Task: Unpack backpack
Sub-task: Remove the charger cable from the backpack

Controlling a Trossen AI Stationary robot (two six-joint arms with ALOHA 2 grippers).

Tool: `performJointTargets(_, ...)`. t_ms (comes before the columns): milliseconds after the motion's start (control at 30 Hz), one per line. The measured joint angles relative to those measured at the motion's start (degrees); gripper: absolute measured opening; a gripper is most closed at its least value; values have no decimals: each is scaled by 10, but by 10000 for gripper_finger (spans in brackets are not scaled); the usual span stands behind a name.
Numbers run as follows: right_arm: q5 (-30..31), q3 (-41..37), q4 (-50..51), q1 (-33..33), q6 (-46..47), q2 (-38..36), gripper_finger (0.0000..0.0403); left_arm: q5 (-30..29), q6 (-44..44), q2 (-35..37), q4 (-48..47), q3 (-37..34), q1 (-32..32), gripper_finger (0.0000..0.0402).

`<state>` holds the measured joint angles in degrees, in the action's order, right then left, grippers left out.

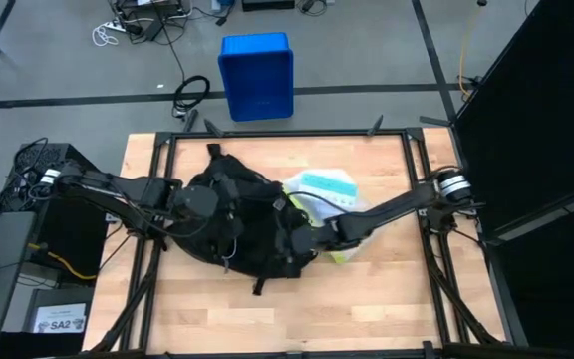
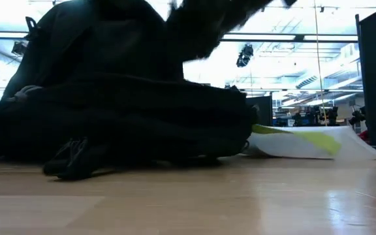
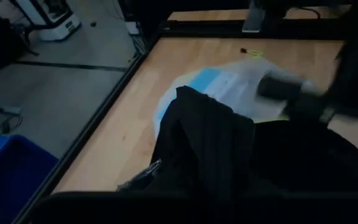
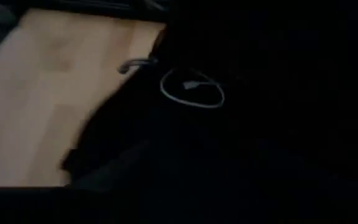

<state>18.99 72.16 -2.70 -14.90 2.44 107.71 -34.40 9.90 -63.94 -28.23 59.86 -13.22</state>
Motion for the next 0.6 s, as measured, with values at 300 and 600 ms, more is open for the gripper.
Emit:
performJointTargets(300,-79,1,-177,55,13,99,230,21,26,-39,8,-1,-1,0)
performJointTargets(600,-107,25,-206,66,17,142,279,57,-7,-90,88,2,1,0)
